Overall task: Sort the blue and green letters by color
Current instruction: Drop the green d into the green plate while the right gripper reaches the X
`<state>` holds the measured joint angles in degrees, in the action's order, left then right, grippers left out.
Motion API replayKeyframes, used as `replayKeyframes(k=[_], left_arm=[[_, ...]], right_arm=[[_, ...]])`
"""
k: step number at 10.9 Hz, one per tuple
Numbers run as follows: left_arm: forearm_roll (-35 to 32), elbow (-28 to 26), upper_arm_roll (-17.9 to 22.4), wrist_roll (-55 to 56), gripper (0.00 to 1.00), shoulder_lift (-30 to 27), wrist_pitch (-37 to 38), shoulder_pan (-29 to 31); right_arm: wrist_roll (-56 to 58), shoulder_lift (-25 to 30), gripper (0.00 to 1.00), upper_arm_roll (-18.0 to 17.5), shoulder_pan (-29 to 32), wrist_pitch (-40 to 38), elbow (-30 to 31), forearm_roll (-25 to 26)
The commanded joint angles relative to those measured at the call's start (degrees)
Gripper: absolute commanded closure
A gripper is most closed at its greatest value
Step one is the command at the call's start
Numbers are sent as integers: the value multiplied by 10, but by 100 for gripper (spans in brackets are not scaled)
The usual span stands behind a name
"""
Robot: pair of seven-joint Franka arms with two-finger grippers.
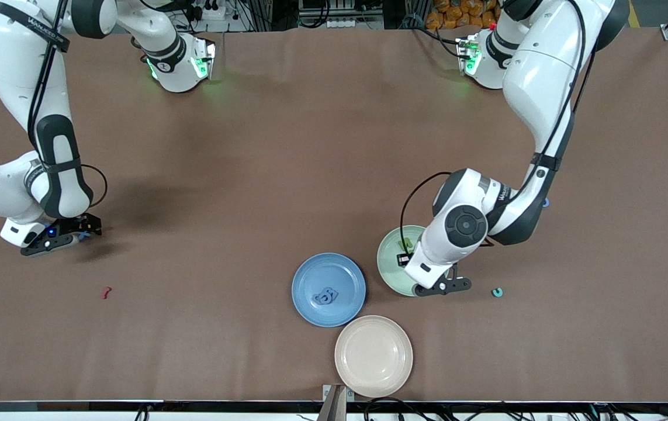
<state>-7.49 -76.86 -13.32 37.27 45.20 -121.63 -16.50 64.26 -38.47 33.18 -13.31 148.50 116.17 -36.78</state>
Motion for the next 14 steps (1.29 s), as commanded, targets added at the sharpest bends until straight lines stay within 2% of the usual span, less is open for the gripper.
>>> replayKeyframes(k=[1,4,6,9,10,12,14], left_arm=[[9,-16,9,4,0,-16,4,-7],[5,-16,11,-15,0,-16,4,0],[4,-16,37,-68,0,-16,4,2],[4,-16,46,-128,0,-17,4,28],[4,-16,47,-138,0,-19,4,36],[6,-21,45,-178,0,-45,10,65],[14,-27,44,-249,0,-85,41,102]], right_arm=[[33,2,0,-2,14,4,5,4],[56,3,0,-2,26,-4,17,4],[58,8,0,-2,24,-16,29,4],[55,8,0,-3,21,-25,13,3],[48,9,0,-3,21,-43,6,1],[39,8,0,-2,37,-131,-43,-1],[36,7,0,-2,41,-157,-56,0]])
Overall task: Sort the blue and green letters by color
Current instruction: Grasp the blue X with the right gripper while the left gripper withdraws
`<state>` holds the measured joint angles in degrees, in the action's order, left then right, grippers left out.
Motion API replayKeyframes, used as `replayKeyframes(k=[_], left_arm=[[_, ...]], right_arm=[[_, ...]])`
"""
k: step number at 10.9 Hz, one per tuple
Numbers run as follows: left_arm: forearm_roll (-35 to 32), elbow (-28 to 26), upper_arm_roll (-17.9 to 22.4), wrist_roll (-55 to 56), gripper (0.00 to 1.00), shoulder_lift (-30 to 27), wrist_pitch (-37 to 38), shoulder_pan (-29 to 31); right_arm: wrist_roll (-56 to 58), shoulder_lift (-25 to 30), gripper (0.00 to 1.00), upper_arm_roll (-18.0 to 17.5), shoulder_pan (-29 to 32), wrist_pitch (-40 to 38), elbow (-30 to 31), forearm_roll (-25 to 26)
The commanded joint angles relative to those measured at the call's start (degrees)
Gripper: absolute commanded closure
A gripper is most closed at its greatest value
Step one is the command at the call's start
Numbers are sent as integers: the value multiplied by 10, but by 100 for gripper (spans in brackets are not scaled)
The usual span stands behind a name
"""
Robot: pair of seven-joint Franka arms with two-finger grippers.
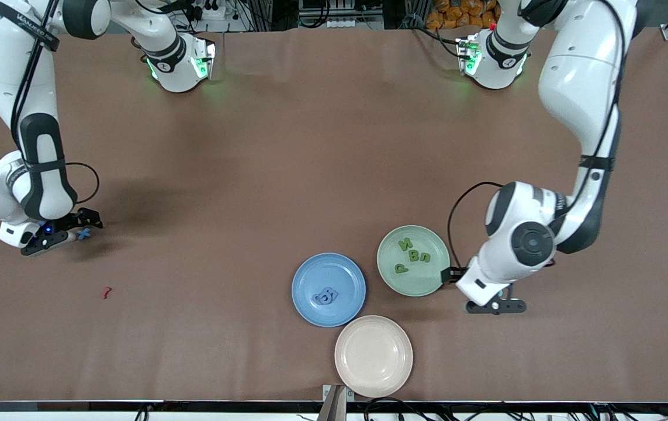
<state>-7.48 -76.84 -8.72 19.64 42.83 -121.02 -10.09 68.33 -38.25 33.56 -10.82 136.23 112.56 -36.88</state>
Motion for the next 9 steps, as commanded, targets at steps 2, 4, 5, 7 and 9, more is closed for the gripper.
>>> replayKeyframes(k=[2,4,5,7,9], left_arm=[[18,-63,-5,-122,0,-111,40,79],[18,-88,-8,-185,0,-146,55,130],[18,-103,-8,-215,0,-165,62,151],[18,-142,-9,-248,0,-215,63,192],[18,-181,-8,-249,0,-279,65,198]], right_arm=[[-3,2,0,-5,14,-27,-20,5],[-3,-5,0,-5,12,8,-17,8],[-3,-10,0,-6,12,17,-15,8],[-3,-12,0,-6,12,20,-14,8],[-3,-12,0,-6,9,21,-12,8]])
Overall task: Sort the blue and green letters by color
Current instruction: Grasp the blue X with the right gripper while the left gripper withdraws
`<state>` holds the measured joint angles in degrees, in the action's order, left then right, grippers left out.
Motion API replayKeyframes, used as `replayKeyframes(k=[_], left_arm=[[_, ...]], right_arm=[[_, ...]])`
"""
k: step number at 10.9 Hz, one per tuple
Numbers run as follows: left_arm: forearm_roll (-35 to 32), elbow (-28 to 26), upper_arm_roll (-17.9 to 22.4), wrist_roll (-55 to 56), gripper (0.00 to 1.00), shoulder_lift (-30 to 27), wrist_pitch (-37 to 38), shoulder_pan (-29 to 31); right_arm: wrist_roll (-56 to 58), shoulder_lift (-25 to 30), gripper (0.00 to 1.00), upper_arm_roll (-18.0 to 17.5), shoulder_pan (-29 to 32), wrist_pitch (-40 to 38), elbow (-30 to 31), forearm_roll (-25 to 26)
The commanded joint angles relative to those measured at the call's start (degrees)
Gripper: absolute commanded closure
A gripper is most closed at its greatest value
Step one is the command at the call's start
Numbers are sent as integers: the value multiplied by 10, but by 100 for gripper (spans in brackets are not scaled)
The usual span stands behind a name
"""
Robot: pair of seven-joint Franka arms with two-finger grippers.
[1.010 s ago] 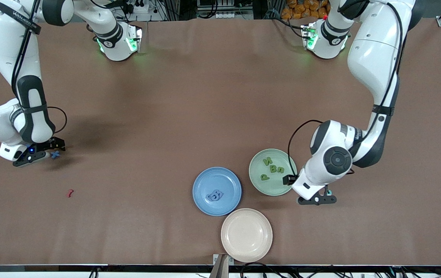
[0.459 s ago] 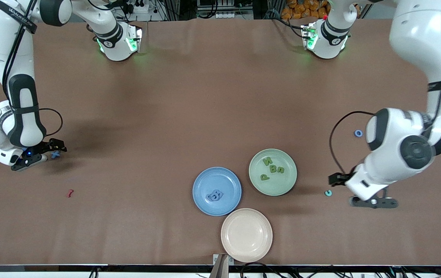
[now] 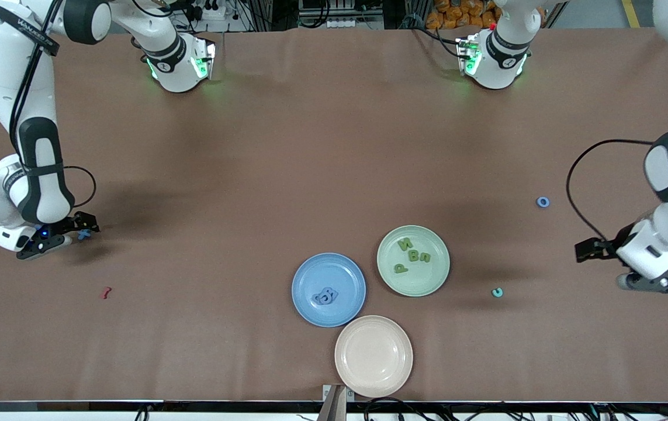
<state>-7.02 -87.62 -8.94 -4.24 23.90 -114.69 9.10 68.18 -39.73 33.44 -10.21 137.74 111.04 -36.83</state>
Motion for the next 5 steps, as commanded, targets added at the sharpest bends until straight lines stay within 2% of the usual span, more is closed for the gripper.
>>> replayKeyframes(k=[1,2,3,5], left_arm=[[14,-78,-5,-5,0,-109,20,0],[14,-77,-6,-3,0,-121,41,-8],[14,-77,-6,5,0,-138,53,-17],[14,-72,-6,30,0,-165,88,-36]], right_arm=[[-2,3,0,-5,3,5,4,7],[-1,3,45,-4,3,5,4,8],[1,3,99,-4,2,5,4,8],[15,3,100,-4,5,5,4,9]])
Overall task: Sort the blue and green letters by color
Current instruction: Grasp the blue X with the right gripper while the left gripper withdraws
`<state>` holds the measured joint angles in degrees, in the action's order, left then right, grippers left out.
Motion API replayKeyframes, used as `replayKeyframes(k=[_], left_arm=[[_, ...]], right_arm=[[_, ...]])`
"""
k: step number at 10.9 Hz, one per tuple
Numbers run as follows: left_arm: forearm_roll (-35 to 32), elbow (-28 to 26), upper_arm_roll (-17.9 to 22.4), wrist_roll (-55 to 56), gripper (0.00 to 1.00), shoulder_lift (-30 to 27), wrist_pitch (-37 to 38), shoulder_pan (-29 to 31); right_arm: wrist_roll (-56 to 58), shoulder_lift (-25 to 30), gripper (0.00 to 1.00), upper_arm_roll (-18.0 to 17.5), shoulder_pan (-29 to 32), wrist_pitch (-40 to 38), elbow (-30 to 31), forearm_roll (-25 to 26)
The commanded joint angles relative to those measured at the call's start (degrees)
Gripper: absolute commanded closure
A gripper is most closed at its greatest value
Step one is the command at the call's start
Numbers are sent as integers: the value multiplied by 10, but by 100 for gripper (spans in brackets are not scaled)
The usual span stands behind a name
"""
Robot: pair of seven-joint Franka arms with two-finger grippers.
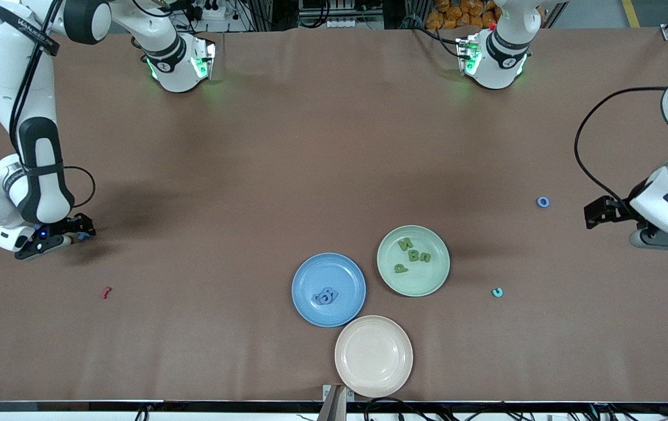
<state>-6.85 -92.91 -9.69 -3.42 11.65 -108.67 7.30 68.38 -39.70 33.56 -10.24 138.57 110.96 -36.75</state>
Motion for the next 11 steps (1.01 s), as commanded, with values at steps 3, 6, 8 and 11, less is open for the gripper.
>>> replayKeyframes(k=[3,6,8,11], left_arm=[[11,11,-23,59,0,-63,105,-29],[11,51,-31,74,0,-84,169,-25],[12,55,-29,63,0,-103,189,-25],[69,54,-15,23,0,-119,206,-13]], right_arm=[[14,3,100,-4,2,-4,3,8],[3,9,100,-5,-7,-9,-7,7],[-36,9,100,-7,-28,-13,-24,6],[-186,5,100,-9,-96,-30,-63,5]])
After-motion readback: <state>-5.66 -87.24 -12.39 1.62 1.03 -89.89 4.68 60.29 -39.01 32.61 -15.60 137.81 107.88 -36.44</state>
